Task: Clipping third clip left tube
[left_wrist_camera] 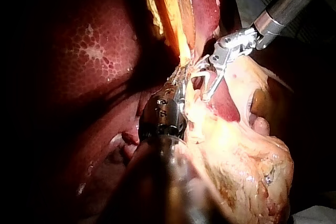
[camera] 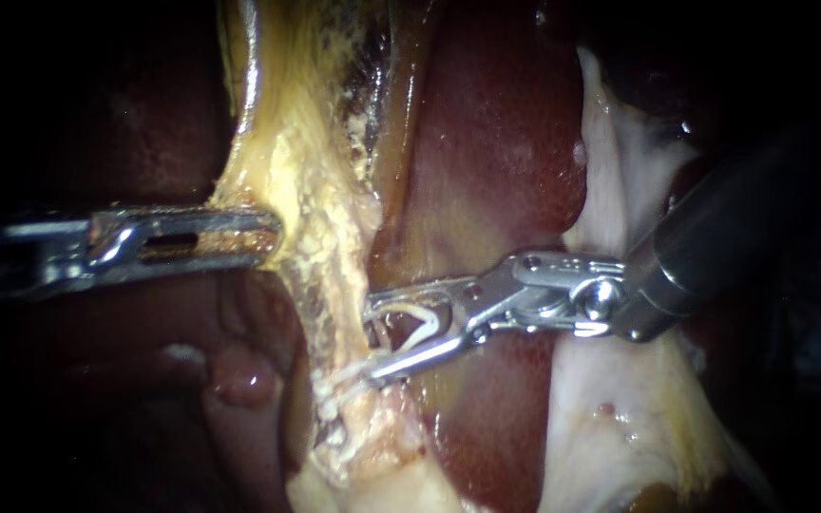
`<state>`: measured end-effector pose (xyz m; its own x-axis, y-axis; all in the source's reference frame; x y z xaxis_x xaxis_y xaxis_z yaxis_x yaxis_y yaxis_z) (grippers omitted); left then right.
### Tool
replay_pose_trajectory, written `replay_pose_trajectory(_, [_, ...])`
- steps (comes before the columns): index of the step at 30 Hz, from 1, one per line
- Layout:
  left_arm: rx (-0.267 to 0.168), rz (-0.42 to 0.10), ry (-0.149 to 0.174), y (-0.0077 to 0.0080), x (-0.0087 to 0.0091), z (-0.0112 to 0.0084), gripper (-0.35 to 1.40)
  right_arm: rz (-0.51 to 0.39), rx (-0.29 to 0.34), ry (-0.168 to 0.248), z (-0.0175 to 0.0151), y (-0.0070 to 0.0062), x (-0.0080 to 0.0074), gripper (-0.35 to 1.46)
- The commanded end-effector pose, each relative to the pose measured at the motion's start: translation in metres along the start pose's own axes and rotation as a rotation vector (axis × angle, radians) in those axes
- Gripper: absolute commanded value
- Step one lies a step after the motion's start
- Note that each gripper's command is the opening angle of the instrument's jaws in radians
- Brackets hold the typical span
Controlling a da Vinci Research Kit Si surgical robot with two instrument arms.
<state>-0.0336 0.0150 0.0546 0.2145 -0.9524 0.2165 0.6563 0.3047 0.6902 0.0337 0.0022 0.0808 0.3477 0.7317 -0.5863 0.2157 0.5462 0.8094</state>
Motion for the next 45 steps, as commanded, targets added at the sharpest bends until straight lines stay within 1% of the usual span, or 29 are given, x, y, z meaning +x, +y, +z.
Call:
replay_pose_trajectory(1, [0.000, 0.001, 0.000, 0.0000, 0.0000, 0.0000, -0.35, 0.005, 0.014, 0.009, 0.0001, 0.0000, 0.0001, 0.55])
replay_pose_trajectory(10, [0.002, 0.002, 0.001, 0.0004, 0.0000, 0.0000, -0.35, 0.111, 0.174, 0.075, 0.0006, -0.0002, 0.0004, 0.51])
replay_pose_trajectory(13, [0.002, 0.002, 0.002, 0.0006, -0.0001, 0.0000, -0.35, 0.133, 0.211, 0.076, 0.0006, -0.0003, 0.0004, 0.48])
replay_pose_trajectory(18, [0.003, 0.003, 0.002, 0.0007, -0.0001, 0.0001, -0.35, 0.159, 0.251, 0.072, 0.0010, -0.0004, 0.0001, 0.48])
replay_pose_trajectory(24, [0.003, 0.003, 0.002, 0.0007, -0.0001, 0.0002, -0.35, 0.174, 0.298, 0.067, 0.0025, -0.0004, -0.0006, 0.48])
replay_pose_trajectory(26, [0.003, 0.003, 0.002, 0.0008, -0.0001, 0.0002, -0.35, 0.182, 0.318, 0.078, 0.0031, -0.0005, -0.0006, 0.48])
replay_pose_trajectory(30, [0.003, 0.003, 0.002, 0.0008, -0.0001, 0.0002, -0.35, 0.194, 0.342, 0.108, 0.0038, -0.0005, -0.0002, 0.48])
replay_pose_trajectory(32, [0.003, 0.003, 0.002, 0.0008, -0.0001, 0.0003, -0.35, 0.201, 0.355, 0.132, 0.0040, -0.0005, 0.0001, 0.48])
replay_pose_trajectory(33, [0.003, 0.003, 0.002, 0.0008, -0.0001, 0.0003, -0.35, 0.214, 0.352, 0.149, 0.0040, -0.0005, 0.0002, 0.48])
replay_pose_trajectory(34, [0.003, 0.003, 0.002, 0.0007, -0.0001, 0.0003, -0.35, 0.222, 0.341, 0.157, 0.0040, -0.0004, 0.0003, 0.48])
replay_pose_trajectory(35, [0.003, 0.003, 0.001, 0.0007, -0.0001, 0.0003, -0.35, 0.232, 0.322, 0.173, 0.0040, -0.0004, 0.0005, 0.48])
replay_pose_trajectory(39, [0.003, 0.003, 0.002, 0.0008, -0.0001, 0.0003, -0.35, 0.246, 0.298, 0.190, 0.0035, -0.0003, 0.0012, 0.48])
replay_pose_trajectory(42, [0.003, 0.003, 0.002, 0.0008, -0.0002, 0.0003, -0.35, 0.258, 0.264, 0.217, 0.0029, 0.0001, 0.0019, 0.47])
replay_pose_trajectory(45, [0.003, 0.003, 0.002, 0.0008, -0.0001, 0.0003, -0.35, 0.270, 0.239, 0.234, 0.0022, 0.0005, 0.0027, 0.46])
